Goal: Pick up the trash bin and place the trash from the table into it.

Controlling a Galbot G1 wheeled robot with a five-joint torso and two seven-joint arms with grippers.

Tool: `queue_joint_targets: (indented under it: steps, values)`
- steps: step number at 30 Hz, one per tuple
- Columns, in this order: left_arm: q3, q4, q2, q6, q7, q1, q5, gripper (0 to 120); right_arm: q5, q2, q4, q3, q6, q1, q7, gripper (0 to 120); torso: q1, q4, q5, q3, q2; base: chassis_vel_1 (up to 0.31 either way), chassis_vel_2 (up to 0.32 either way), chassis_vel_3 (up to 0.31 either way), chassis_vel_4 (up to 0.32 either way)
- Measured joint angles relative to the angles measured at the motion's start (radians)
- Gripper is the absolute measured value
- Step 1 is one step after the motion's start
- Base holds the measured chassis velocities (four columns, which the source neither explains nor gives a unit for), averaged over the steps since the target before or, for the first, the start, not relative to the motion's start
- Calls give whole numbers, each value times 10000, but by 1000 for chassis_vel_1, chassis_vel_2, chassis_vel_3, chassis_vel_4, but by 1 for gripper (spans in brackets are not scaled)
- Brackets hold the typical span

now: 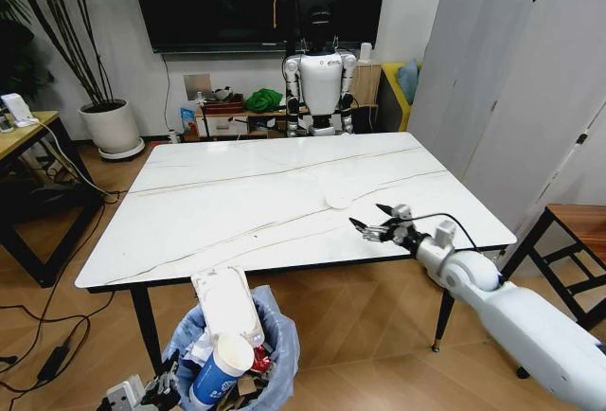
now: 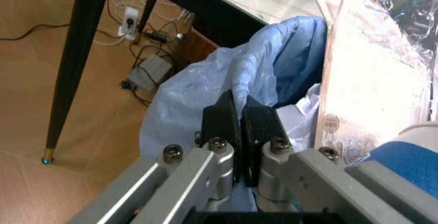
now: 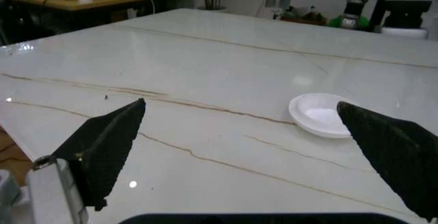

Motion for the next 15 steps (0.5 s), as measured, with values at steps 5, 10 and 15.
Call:
queue_joint_targets:
  steps: [5, 10, 15]
  values:
    - [24, -26, 12, -43, 70, 85, 81, 0, -255, 620, -1487, -1055, 76, 1327, -810, 100, 0, 1, -3, 0, 0, 0, 0, 0, 0]
    - [99, -57, 2, -55, 111, 63, 15, 0, -436, 1091, -2384, -1529, 128, 2130, -1096, 100, 0, 0, -3, 0, 0, 0, 0, 0, 0]
    - [152, -36, 34, -58, 127, 2, -24, 0, -483, 1582, -3288, -2020, 190, 2770, -1406, 100, 0, -1, -3, 0, 0, 0, 0, 0, 0]
